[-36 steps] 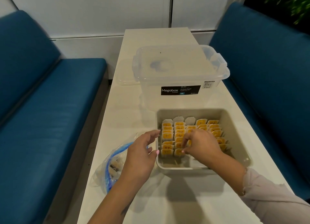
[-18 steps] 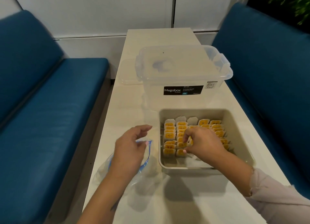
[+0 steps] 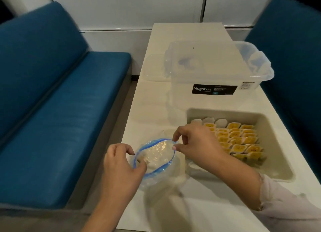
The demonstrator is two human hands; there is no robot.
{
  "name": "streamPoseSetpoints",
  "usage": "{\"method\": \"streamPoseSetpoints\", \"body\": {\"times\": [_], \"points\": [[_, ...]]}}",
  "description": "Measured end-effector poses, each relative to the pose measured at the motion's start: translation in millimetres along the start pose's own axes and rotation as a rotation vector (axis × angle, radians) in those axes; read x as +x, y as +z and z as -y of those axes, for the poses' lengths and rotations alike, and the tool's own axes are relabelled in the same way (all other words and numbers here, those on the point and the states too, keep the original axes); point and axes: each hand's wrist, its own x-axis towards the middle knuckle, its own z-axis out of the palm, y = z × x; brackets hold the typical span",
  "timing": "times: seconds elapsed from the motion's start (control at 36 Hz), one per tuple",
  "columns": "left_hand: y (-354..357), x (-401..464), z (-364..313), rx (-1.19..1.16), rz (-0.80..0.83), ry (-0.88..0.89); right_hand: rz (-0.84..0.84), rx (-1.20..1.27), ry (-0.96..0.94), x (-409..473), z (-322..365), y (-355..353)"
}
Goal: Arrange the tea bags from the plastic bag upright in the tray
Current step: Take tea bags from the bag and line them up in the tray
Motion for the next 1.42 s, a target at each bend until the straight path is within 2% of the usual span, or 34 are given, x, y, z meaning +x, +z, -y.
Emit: {"method": "streamPoseSetpoints", "body": {"times": [0.08,0.17,0.22,0.31,0.36,0.56,0.75,0.86,0.97,1.06,1.14,1.22,1.42], "points": [[4.2,-4.2,6.3,0.095,0.055,-0.086,0.072,0.009,-0.063,-1.5,18.1,10.7],[1.3,5.8,16.8,0.017,0.105,-0.128,0.163,-0.004,-0.12,-3.3,31.4,26.2],[-2.5,13.8,21.8,-0.034,0.133,-0.134,0.233,-0.107,-0.193,-4.0,34.6,40.1],[-7.9,28.4,29.1,-0.044,0.133,-0.092,0.323,-0.377,-0.3,-7.9,38.0,58.9],[-10.7,38.8,34.8,-0.042,0.132,-0.057,0.36,-0.462,-0.328,-12.9,41.6,67.6],[-7.8,61.4,37.3,0.01,0.164,0.016,0.423,-0.448,-0.319,-23.0,57.6,79.1],[-5.1,62.9,30.6,0.025,0.18,0.033,0.358,-0.213,0.048,-2.7,62.1,72.6],[-5.6,61.6,26.7,0.031,0.194,0.028,0.272,-0.223,0.102,11.6,65.2,81.1],[-6.2,59.4,25.6,0.016,0.199,0.03,0.437,-0.19,0.256,31.3,72.0,91.8],[-6.4,58.5,26.4,0.007,0.197,0.028,0.434,-0.21,0.237,35.0,73.6,88.8],[-6.2,58.0,27.4,0.003,0.199,0.021,0.355,-0.246,0.169,27.5,71.1,82.0],[-6.9,56.8,26.9,-0.001,0.193,0.016,0.26,-0.205,0.091,19.4,67.7,70.7],[-10.1,51.4,24.2,-0.023,0.232,0.035,0.133,-0.076,0.081,8.2,58.1,24.9]]}}
